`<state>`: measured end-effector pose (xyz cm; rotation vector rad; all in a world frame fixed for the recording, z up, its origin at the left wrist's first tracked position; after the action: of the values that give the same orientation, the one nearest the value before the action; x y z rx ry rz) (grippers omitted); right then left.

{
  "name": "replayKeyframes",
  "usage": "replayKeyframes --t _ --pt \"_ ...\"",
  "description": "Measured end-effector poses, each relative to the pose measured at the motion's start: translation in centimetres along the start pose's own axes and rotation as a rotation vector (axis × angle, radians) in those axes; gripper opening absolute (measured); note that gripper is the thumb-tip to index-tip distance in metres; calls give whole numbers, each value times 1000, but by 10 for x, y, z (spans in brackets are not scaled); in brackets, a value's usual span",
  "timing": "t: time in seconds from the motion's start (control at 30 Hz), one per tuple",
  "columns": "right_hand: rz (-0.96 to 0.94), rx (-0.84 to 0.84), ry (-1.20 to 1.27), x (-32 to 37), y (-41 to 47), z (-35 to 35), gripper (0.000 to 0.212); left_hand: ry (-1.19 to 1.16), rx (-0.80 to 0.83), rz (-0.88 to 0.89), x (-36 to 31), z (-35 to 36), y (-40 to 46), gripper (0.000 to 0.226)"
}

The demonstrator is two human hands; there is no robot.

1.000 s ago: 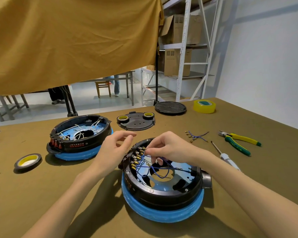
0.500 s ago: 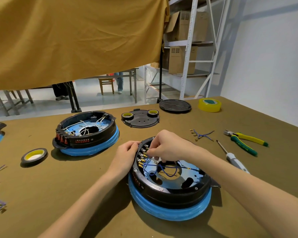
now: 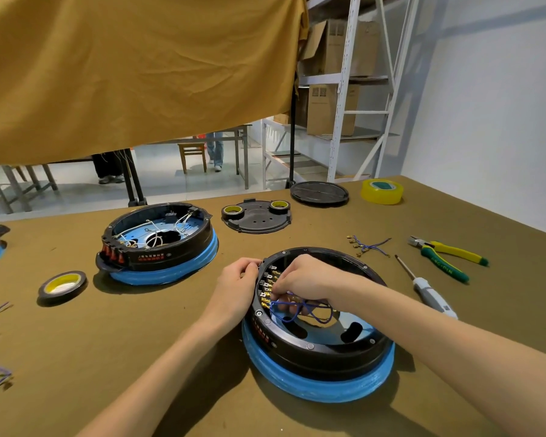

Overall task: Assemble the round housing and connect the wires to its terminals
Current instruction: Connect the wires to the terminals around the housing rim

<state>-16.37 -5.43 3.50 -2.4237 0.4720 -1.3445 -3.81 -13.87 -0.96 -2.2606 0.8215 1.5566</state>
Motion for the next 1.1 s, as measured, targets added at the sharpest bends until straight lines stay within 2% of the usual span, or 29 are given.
replayKeyframes --t 0.13,0.27,0.47,0.63,0.77,1.1 --pt "-5 -8 25 -1 0 2 17 24 -11 21 -2 0 -2 31" --pt "17 -5 60 -1 0 1 16 -36 124 -1 -1 8 -5 52" --pt "21 36 213 -4 4 1 16 58 236 -49 10 5 -3 69" --pt "31 69 271 -5 5 0 20 78 271 -38 11 5 -3 72" --pt "28 71 234 -7 8 -2 21 118 282 -11 11 5 -3 65" --pt "-47 90 390 -14 3 4 12 141 260 13 12 6 -3 62"
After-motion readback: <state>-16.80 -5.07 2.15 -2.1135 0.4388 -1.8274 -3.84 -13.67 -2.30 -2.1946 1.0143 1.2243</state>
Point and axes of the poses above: each hand's wrist, its own y-axis towards the middle knuckle, its own z-axis out of the palm, x = y × z, the point moved 4 cm from there along y, towards the middle knuckle, and after that the axes turned 7 degrees about x, right-handed, at the moved point
